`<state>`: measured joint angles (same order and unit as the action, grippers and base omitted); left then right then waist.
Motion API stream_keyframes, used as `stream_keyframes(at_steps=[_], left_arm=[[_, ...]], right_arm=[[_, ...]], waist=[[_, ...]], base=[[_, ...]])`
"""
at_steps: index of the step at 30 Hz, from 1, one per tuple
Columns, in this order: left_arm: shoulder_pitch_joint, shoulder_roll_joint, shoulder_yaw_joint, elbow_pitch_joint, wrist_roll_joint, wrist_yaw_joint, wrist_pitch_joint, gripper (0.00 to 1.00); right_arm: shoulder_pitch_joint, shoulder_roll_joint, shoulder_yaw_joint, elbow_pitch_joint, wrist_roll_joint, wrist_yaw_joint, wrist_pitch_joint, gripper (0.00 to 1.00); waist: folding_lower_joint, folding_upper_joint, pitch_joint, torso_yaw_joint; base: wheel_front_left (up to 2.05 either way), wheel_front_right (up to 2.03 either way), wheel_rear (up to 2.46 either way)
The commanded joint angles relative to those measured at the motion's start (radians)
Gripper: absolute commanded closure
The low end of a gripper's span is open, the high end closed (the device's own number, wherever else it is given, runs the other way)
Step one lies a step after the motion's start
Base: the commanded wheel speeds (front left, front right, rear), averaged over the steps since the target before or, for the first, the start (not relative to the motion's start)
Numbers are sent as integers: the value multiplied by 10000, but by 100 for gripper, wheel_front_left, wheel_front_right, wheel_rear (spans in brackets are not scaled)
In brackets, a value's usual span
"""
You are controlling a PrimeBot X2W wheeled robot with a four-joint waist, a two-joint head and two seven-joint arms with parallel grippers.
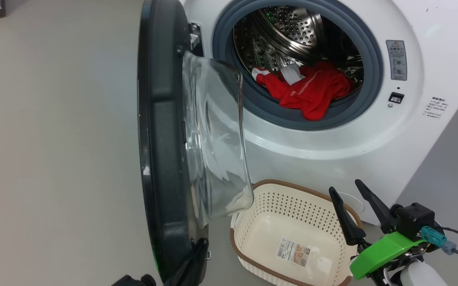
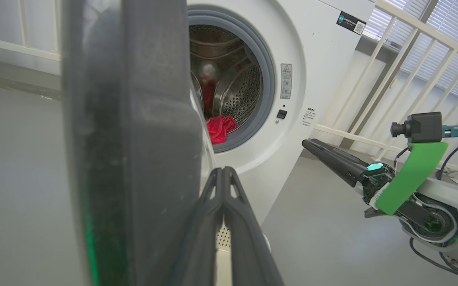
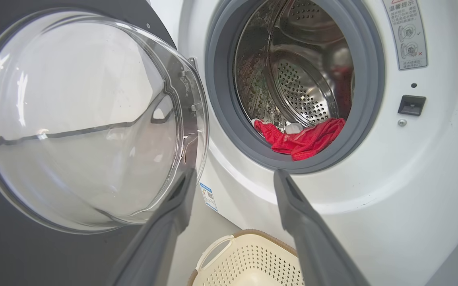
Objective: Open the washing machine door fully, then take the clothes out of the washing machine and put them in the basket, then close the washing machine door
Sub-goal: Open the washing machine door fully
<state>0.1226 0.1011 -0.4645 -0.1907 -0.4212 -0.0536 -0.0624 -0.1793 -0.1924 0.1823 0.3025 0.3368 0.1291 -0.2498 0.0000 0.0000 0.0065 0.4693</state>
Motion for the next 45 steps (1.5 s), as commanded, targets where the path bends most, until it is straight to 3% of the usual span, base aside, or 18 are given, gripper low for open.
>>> stream_keyframes(at_steps=[1,13,24,45], left_arm=[[-282,73,591,-182,-64,314,19,100],[-168,375,1354,-534,-152,984,317,100],[-343,968,2924,-441,-356,1772,358,100],[-2077,1977,4911,2750,-1010,1717,-749,100]], right_arm=[[-138,-3,180,-284,-156,16,-120,0],[-162,-10,202,-241,-176,16,-120,0],[-244,-9,265,-226,-174,16,-120,0],[-374,-144,380,-210,-152,16,-120,0]], waist=[[0,0,4,82],[0,0,112,409],[0,0,186,430],[0,0,460,32]], base=[[0,0,0],[0,0,0],[0,0,0],[0,0,0]])
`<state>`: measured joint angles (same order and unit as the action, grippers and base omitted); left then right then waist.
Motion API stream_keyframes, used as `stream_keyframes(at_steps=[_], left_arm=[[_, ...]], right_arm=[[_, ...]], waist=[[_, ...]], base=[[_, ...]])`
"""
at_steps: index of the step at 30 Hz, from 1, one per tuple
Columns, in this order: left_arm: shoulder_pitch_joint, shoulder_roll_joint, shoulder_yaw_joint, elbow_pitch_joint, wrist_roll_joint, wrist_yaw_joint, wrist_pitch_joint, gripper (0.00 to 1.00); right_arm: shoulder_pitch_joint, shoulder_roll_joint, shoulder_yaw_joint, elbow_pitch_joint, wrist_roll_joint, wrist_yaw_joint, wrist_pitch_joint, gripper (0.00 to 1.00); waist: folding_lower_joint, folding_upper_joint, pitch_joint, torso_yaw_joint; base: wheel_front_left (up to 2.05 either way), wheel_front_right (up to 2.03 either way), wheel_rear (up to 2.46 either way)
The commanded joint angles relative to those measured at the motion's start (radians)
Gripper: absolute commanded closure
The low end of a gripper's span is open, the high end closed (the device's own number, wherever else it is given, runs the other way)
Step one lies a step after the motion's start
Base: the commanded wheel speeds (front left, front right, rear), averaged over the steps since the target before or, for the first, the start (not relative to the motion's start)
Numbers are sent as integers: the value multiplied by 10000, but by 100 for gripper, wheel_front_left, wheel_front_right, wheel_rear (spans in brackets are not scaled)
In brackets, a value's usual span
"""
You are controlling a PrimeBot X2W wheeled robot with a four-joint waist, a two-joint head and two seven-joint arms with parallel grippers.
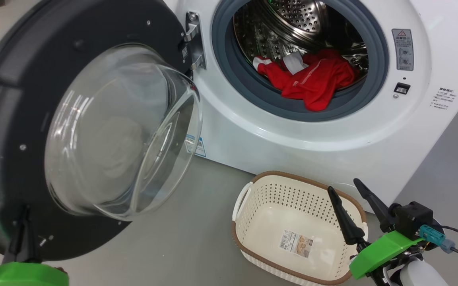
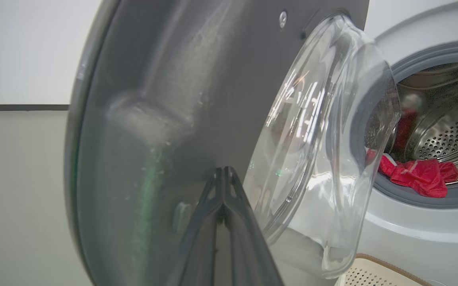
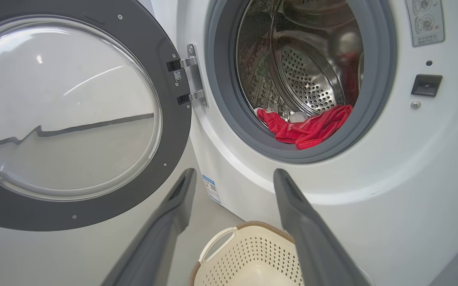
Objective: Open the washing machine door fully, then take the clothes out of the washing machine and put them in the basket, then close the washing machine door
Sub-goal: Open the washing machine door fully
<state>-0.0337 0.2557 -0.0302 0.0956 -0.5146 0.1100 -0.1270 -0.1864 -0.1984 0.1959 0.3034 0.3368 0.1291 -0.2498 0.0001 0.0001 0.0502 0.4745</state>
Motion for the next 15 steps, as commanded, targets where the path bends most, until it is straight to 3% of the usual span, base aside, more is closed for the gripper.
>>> stream_keyframes(at_steps=[1,15], left_arm=[[-612,493,624,85,-94,59,-146,100],[-2126,1233,1263,2489,-288,-231,-831,100]], right_arm=[[-307,-96,246,-224,-155,16,-120,0],[-521,-287,275,-256,-206,16,-120,0]], waist=[[-1,-1,58,-37],[-1,-1,510,-335]], base=[[0,0,0],[0,0,0]])
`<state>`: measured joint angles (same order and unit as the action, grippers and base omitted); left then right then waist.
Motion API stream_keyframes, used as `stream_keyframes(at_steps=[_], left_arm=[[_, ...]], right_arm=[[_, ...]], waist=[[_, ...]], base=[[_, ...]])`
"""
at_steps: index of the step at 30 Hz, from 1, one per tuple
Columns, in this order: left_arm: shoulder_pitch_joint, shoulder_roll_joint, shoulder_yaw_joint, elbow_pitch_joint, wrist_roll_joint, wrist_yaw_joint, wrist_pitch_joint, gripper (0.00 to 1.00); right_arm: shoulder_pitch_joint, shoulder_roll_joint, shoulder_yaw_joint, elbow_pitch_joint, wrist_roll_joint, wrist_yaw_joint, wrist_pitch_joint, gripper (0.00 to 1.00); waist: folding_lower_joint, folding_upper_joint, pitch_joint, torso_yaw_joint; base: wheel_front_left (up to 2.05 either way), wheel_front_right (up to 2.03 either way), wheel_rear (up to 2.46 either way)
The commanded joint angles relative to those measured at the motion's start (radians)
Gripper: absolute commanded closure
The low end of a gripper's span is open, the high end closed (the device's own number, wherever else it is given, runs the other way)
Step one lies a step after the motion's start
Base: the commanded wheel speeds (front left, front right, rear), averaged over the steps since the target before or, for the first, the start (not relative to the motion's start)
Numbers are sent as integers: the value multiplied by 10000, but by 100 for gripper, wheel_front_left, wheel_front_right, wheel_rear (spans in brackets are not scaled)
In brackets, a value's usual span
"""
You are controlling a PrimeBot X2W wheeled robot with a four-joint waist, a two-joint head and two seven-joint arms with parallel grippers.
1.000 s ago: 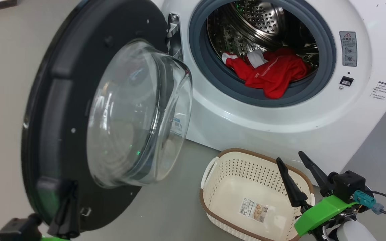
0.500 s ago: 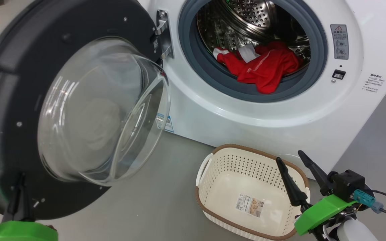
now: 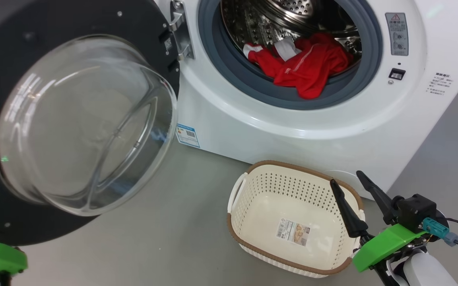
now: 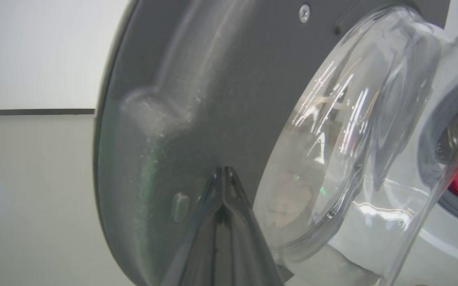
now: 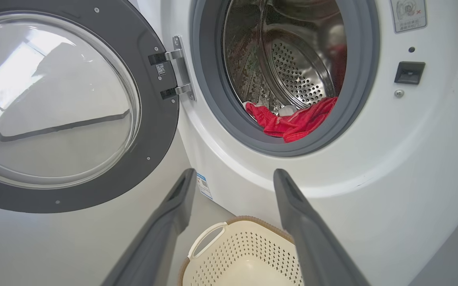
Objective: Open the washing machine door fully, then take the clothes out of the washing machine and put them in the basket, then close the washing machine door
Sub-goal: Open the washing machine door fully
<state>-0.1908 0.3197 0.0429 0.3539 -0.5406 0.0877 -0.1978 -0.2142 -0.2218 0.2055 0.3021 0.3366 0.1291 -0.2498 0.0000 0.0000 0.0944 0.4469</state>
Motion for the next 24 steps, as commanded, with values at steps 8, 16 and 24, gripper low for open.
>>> stream_keyframes(at_steps=[8,16,24], left_arm=[[-1516,1038,824,1606,-11,-235,-457,100],[-2643,1359,964,3321,247,-637,-624,100],[-3057,1295,1376,3736,648,-854,-637,100]], right_arm=[[-308,-155,201,-218,-221,16,-120,0],[-431,-238,248,-232,-234,16,-120,0],[-471,-244,254,-211,-230,16,-120,0]], waist=[[0,0,241,-204],[0,0,395,-277],[0,0,414,-279]], base=[[0,0,0],[0,0,0],[0,0,0]])
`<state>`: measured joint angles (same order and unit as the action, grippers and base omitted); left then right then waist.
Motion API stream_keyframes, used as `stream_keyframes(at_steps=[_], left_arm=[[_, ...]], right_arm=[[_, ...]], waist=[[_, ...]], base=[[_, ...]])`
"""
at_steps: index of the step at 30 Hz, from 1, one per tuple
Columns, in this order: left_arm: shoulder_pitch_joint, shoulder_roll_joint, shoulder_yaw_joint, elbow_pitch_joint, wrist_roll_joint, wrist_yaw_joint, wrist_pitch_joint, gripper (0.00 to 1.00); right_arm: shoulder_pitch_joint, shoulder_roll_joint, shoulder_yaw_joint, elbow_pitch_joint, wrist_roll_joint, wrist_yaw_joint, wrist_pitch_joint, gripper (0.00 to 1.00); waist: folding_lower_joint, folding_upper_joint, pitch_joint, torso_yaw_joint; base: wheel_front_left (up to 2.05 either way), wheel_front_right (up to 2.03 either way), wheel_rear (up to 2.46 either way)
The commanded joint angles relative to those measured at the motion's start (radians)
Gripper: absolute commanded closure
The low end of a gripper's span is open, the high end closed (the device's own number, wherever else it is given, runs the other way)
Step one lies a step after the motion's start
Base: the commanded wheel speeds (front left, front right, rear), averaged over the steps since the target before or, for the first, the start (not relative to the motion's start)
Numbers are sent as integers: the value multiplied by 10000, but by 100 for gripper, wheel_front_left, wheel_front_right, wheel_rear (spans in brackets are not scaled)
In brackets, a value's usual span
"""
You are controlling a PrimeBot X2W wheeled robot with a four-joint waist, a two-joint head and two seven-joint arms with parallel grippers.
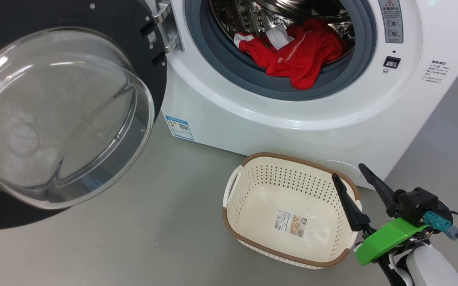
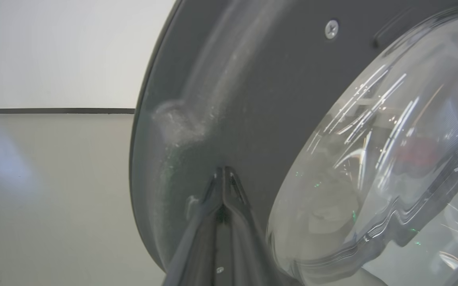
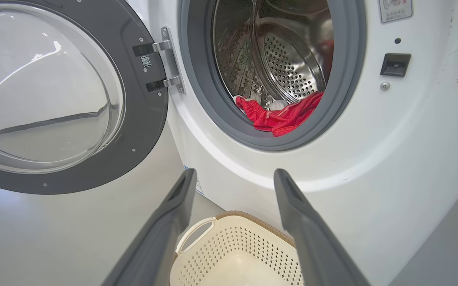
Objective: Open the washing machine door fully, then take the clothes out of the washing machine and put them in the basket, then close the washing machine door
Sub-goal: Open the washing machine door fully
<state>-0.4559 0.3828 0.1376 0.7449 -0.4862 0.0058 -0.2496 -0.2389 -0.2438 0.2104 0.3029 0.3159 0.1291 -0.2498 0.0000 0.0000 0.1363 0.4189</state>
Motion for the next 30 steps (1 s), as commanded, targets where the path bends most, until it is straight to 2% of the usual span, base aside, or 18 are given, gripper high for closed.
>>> stream_keyframes(at_steps=[1,14,15,16,17,18,20,21,30], left_arm=[[-404,631,473,-164,163,-58,-119,100],[143,14,983,-642,780,-519,-121,99],[242,-46,1007,-714,846,-551,-121,87],[333,-107,1043,-792,901,-576,-121,82],[419,-172,1080,-874,956,-597,-121,69],[505,-242,1116,-962,1005,-623,-121,53],[672,-403,1198,-1174,1084,-691,-121,5],[749,-477,1230,-1265,1138,-726,-121,0],[1943,-1568,1349,-2722,1735,-1086,-122,0]], right_arm=[[-230,-21,207,-217,-24,16,-120,0],[-237,8,213,-215,3,16,-120,0],[-228,16,217,-216,2,16,-120,0],[-221,20,222,-219,3,16,-120,0],[-207,21,221,-220,6,16,-120,0],[-190,22,219,-223,8,16,-120,0],[-148,24,203,-235,14,16,-120,0],[-129,24,193,-245,15,16,-120,0],[133,43,13,-411,41,16,-120,0]], waist=[[0,0,-7,4],[0,0,-137,105],[0,0,-154,114],[0,0,-170,120],[0,0,-197,136],[0,0,-216,151],[0,0,-263,181],[0,0,-272,191],[0,0,-431,111]], base=[[0,0,0],[0,0,0],[0,0,0],[0,0,0],[0,0,0],[0,0,0],[0,0,0],[0,0,0],[0,0,0]])
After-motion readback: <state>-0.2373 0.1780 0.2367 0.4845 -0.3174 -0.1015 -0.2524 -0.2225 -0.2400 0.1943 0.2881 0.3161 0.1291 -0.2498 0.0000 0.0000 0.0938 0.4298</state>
